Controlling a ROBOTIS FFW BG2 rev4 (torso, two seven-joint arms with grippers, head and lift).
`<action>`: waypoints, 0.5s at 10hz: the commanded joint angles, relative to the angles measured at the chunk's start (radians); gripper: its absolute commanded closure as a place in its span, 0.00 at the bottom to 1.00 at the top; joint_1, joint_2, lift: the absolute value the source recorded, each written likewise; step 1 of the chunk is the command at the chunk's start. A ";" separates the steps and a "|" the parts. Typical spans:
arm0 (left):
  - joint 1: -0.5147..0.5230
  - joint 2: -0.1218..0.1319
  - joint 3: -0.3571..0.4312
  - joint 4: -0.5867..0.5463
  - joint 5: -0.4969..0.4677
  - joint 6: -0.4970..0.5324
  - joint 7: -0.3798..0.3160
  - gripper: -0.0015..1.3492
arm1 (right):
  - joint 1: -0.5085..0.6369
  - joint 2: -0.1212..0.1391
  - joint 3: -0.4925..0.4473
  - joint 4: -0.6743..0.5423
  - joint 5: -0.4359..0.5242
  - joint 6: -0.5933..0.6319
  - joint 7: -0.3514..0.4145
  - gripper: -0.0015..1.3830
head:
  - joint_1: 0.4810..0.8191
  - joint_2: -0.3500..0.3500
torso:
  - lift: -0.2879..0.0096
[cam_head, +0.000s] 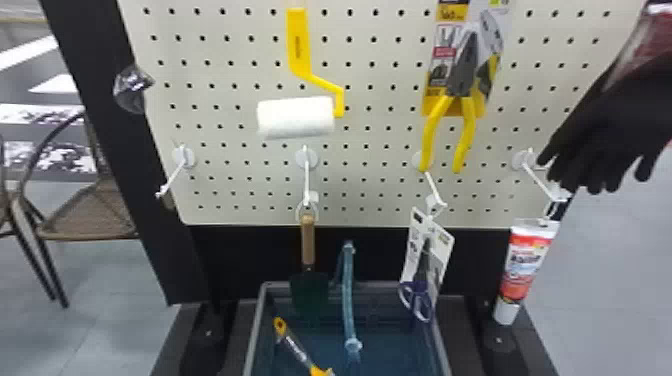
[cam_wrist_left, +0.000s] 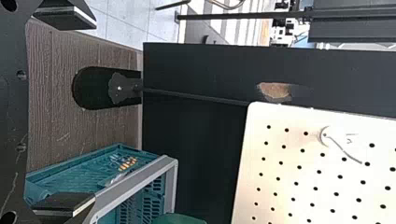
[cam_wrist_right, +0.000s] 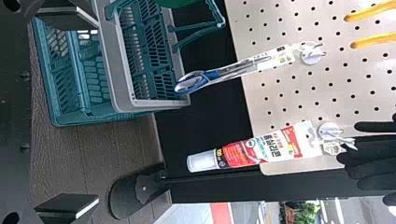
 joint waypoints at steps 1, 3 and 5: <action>0.000 0.000 0.000 0.000 0.000 0.000 0.000 0.00 | 0.000 0.000 0.000 0.000 0.000 0.000 0.000 0.00 | 0.20 0.50 | 0.63; 0.000 0.000 0.000 0.000 0.000 0.000 0.000 0.00 | 0.000 0.000 0.000 0.000 0.000 0.000 0.000 0.00 | 0.20 0.50 | 0.63; 0.000 0.000 0.000 0.000 0.000 0.000 0.000 0.00 | 0.000 0.000 0.000 0.000 0.000 0.000 0.000 0.00 | 0.20 0.50 | 0.63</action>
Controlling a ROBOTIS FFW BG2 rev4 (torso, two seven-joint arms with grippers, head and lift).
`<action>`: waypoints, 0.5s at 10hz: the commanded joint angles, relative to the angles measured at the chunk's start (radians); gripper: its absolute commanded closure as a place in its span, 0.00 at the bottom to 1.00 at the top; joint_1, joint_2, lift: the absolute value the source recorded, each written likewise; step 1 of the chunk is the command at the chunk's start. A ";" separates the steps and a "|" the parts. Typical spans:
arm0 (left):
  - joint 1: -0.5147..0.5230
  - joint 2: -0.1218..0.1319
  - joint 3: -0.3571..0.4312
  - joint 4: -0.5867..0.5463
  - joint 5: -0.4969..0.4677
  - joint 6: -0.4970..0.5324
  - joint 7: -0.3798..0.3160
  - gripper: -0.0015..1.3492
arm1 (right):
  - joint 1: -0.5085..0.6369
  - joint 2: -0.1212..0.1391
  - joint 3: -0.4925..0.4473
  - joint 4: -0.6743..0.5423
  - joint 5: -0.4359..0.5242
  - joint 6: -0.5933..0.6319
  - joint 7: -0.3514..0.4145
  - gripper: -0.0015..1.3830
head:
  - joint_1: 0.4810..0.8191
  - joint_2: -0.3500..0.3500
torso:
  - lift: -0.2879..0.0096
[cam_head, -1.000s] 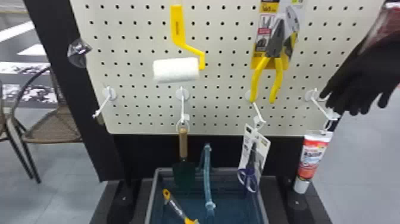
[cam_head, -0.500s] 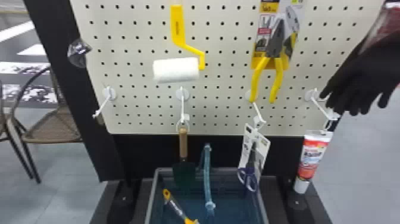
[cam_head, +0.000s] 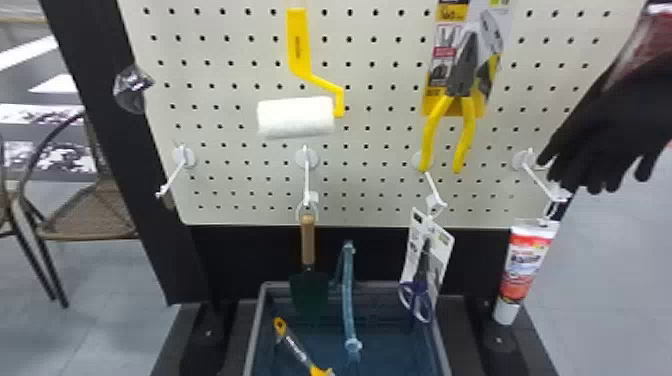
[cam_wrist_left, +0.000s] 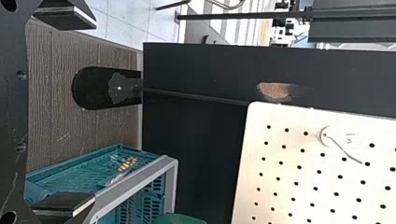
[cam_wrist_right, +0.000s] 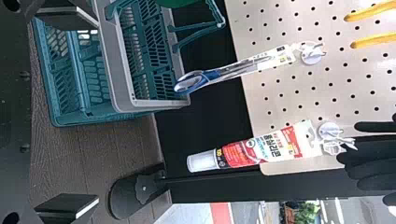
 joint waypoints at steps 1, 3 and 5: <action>0.000 0.000 0.000 0.000 0.000 0.000 0.000 0.00 | 0.000 0.000 0.000 0.000 0.000 0.000 0.000 0.00 | 0.20 0.50 | 0.63; 0.000 0.000 0.000 0.000 0.000 0.000 0.000 0.00 | 0.000 0.000 0.000 0.000 0.000 0.000 0.000 0.00 | 0.20 0.50 | 0.63; 0.000 0.000 0.000 0.000 0.000 0.000 0.000 0.00 | 0.000 0.000 0.000 0.000 0.000 0.000 0.000 0.00 | 0.20 0.50 | 0.63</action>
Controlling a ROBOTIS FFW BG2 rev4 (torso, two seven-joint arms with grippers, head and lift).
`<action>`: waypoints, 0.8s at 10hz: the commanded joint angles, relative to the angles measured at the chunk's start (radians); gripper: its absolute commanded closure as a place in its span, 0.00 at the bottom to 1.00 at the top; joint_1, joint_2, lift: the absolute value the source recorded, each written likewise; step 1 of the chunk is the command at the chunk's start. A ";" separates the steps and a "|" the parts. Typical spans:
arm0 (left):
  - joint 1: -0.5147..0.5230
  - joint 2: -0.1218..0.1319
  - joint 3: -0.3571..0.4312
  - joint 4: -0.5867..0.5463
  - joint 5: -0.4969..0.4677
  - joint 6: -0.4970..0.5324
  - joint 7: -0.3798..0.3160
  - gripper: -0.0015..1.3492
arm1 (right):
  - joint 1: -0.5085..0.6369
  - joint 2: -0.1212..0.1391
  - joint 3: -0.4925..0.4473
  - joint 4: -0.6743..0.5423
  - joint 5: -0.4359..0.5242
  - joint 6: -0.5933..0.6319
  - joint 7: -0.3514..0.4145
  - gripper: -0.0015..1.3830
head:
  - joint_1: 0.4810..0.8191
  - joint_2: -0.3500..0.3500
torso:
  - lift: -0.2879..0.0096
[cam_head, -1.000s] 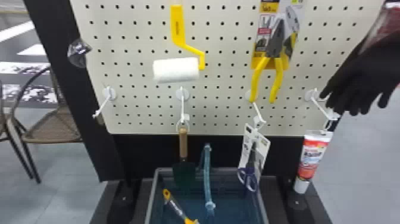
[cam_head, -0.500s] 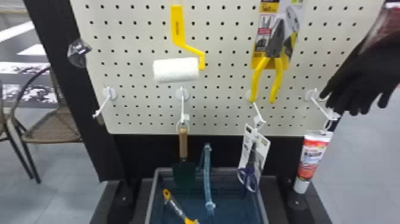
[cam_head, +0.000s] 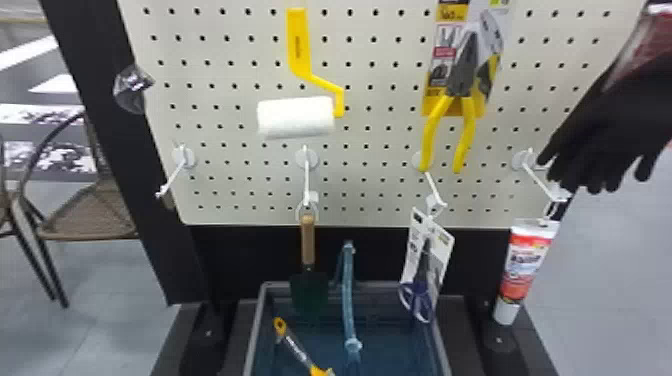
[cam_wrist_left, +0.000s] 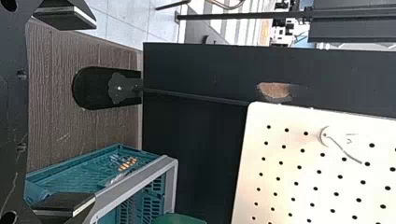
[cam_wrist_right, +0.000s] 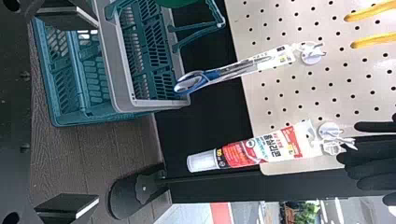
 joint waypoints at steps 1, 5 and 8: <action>0.000 0.000 0.000 0.000 0.000 0.000 0.000 0.00 | 0.000 0.000 0.000 0.000 0.000 0.000 0.000 0.00 | 0.20 0.50 | 0.63; 0.000 0.000 0.000 0.000 0.000 0.000 0.000 0.00 | 0.000 0.000 0.000 0.000 0.000 0.000 0.000 0.00 | 0.20 0.50 | 0.63; 0.000 0.000 0.000 0.000 0.000 0.000 0.000 0.00 | 0.000 0.000 0.000 0.000 0.000 0.000 0.000 0.00 | 0.20 0.50 | 0.63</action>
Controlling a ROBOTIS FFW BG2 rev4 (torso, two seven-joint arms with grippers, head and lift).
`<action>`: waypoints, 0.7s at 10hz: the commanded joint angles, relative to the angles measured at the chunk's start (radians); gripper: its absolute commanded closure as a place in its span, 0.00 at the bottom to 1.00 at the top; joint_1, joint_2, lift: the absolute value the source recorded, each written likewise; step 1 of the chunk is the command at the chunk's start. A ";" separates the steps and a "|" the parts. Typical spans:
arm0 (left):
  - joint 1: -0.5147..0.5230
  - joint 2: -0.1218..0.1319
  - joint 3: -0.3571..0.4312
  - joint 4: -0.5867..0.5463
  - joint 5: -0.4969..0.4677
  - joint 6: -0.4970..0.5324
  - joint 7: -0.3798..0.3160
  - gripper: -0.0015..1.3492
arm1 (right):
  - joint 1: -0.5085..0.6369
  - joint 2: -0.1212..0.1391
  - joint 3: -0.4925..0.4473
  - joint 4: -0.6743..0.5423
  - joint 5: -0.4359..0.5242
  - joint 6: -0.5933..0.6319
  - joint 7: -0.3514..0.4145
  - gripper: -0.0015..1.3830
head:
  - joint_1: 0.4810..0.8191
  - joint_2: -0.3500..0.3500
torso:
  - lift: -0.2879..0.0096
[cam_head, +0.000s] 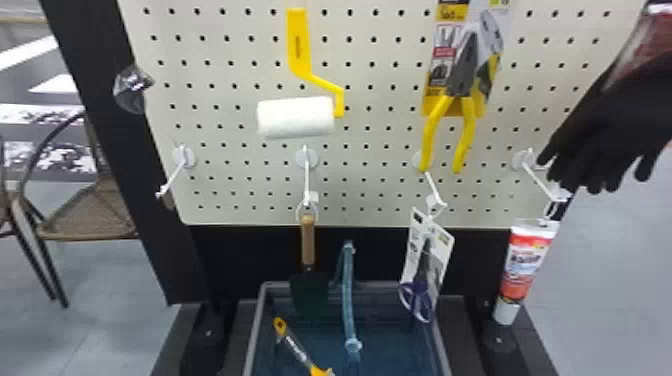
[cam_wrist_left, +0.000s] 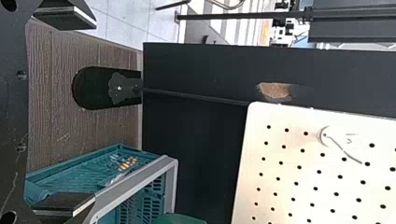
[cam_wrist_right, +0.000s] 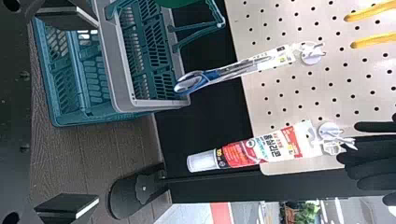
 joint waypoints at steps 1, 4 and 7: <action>0.000 0.000 0.000 0.000 0.000 0.000 0.000 0.00 | 0.000 0.000 0.000 0.000 0.000 0.000 0.000 0.00 | 0.20 0.50 | 0.63; 0.000 0.000 0.000 0.000 0.000 0.000 0.000 0.00 | 0.000 0.000 0.000 0.000 0.000 0.000 0.000 0.00 | 0.20 0.50 | 0.63; 0.000 0.000 0.000 0.000 0.000 0.000 0.000 0.00 | 0.000 0.000 0.000 0.000 0.000 0.000 0.000 0.00 | 0.20 0.50 | 0.63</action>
